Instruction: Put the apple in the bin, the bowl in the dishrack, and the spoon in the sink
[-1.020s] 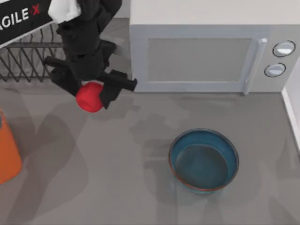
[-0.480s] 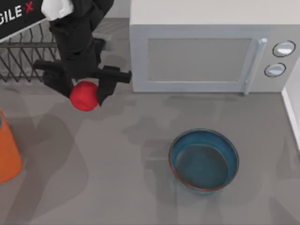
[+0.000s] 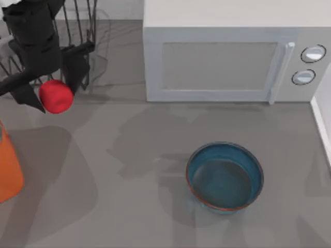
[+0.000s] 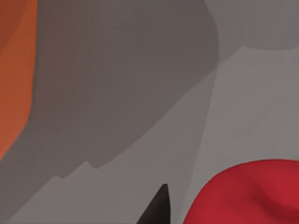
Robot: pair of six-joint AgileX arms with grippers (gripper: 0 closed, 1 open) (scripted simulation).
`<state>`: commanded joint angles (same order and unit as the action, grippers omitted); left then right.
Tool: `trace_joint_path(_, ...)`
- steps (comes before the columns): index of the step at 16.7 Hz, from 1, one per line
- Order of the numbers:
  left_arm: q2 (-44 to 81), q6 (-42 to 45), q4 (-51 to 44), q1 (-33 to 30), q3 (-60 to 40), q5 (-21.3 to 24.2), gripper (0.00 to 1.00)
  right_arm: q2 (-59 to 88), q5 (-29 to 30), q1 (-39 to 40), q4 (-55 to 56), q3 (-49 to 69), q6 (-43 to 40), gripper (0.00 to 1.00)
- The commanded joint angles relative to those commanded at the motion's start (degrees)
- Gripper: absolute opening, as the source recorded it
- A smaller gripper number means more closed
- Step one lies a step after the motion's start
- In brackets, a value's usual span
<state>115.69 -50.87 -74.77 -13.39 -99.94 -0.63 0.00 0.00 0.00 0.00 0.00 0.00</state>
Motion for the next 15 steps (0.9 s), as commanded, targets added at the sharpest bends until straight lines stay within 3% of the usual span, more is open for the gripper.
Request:
trace_joint_path(10, -7.8, -65.3, -3.6, 16.0, 4.7, -0.6, 0.0, 0.0, 0.0, 0.0, 0.0, 0.0, 0.0, 1.0)
trace_joint_path(15, -12.6, -93.9, -4.3, 23.0, 8.1, -0.9, 0.0, 0.0, 0.0, 0.0, 0.0, 0.0, 0.0, 1.0)
